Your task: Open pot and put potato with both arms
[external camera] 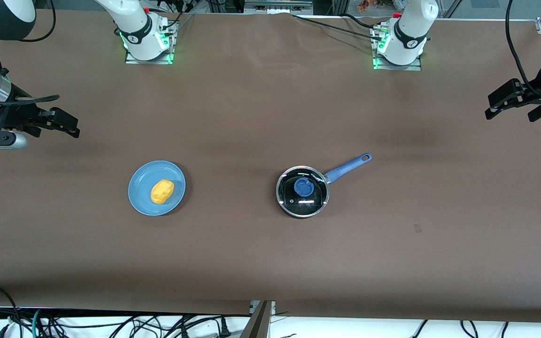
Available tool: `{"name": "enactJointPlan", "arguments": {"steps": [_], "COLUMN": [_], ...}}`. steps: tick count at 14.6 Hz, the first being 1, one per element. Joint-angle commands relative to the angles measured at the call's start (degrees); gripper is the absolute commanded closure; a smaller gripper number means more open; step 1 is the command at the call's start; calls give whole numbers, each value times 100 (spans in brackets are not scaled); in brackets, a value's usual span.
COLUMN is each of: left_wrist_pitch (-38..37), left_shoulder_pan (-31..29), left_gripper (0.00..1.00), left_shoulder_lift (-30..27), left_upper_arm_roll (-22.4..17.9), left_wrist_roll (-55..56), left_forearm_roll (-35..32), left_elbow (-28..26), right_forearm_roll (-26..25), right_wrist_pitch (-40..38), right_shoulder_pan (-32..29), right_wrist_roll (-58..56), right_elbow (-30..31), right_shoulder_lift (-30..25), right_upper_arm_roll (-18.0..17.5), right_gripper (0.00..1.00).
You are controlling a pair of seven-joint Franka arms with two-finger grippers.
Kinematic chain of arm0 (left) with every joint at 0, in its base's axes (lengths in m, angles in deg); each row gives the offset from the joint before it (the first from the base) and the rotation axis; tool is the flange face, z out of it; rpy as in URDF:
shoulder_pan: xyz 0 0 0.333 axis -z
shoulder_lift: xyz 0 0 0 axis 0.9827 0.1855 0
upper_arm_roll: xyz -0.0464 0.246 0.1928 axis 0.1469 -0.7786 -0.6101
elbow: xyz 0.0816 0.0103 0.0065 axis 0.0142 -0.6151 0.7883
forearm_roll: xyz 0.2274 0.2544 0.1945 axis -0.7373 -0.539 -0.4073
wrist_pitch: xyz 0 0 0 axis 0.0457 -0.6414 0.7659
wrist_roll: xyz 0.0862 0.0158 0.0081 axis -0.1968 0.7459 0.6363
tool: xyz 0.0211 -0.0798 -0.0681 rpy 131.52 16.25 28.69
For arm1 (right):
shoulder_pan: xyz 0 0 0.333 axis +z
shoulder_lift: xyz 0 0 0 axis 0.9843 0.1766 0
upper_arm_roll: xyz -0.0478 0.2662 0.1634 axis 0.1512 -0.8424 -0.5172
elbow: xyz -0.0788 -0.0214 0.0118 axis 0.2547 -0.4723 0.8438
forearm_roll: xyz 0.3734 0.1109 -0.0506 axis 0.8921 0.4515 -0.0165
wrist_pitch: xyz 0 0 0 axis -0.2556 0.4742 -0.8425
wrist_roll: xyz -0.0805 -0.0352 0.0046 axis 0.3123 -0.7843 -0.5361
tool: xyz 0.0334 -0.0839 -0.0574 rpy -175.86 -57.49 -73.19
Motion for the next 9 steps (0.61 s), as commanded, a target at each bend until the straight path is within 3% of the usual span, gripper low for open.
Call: {"name": "enactJointPlan", "arguments": {"steps": [1,7,9], "left_wrist_pitch": [-94,-103,-112], "left_shoulder_pan": [-7,124,247], "left_gripper": [0,0,0], "left_shoulder_lift": [23,233,417], "left_upper_arm_roll": [-21,101,390], "left_wrist_roll": [-110,292,933], "left_forearm_roll": [-113,-78,-130], "left_elbow": [115,159,264], "right_forearm_roll": [-33,-33,-33], "right_wrist_pitch": [-89,-98,-98], "right_shoulder_pan": [-24,-16,-16], "right_wrist_roll": [100,100,100], "right_elbow": [-87,-78,-78], "right_shoulder_lift": [23,15,15], "right_upper_arm_roll": [-44,-53,-53], "right_gripper": [1,1,1]}}
